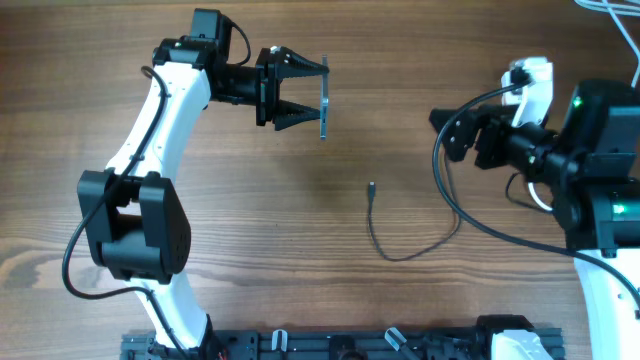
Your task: Plug charger to phone and switch on socket
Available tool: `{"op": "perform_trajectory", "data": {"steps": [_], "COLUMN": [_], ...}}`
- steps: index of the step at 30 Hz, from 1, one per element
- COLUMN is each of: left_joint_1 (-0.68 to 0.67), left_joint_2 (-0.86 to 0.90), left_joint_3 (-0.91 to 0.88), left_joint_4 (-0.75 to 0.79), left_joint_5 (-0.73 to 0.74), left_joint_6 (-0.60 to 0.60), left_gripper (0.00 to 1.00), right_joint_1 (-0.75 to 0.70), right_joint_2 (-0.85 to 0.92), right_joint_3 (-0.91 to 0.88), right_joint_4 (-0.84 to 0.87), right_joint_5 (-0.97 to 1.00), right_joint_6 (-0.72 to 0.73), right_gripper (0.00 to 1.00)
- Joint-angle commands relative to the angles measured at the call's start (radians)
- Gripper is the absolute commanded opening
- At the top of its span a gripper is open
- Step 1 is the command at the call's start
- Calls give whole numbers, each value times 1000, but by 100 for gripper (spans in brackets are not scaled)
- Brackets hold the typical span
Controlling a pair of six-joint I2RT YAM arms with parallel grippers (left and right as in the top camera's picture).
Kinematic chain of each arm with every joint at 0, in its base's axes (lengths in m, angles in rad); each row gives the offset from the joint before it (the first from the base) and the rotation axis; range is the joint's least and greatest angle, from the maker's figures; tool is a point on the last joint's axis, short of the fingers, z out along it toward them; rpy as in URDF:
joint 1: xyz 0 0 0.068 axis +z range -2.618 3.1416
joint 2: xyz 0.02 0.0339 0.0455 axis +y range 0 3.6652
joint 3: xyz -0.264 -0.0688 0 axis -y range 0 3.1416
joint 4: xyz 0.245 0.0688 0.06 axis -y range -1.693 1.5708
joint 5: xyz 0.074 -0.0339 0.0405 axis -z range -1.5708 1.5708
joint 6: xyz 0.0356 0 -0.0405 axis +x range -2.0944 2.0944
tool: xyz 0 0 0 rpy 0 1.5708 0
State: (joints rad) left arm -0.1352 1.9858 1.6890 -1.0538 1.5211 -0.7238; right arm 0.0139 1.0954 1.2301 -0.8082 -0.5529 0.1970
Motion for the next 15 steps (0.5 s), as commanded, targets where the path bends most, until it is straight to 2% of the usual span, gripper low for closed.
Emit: {"op": "perform_trajectory", "data": {"steps": [1,4,7,11,15], "left_joint_1": [5,5,5,5,5], "left_joint_2": [-30,-30,-30,-30,-30], "left_joint_3": [0,0,0,0,0], "left_joint_4": [0,1,43,126,244], "left_joint_5": [55,52,46,-32,-58], "left_joint_6": [-26,-43,-89,-212,-310], "left_gripper": [66,66,66,66,66], "right_joint_1": [122,270,410,601,715], "right_joint_2": [13,56,122,245,357], "right_joint_3": [126,253,360,492,579], "right_joint_4": [-141,-264,-328,-422,-465], "right_joint_5": [214,428,488,668,774], "right_joint_6": [68,186,228,288,334], "right_gripper": [99,99,99,100,99]}}
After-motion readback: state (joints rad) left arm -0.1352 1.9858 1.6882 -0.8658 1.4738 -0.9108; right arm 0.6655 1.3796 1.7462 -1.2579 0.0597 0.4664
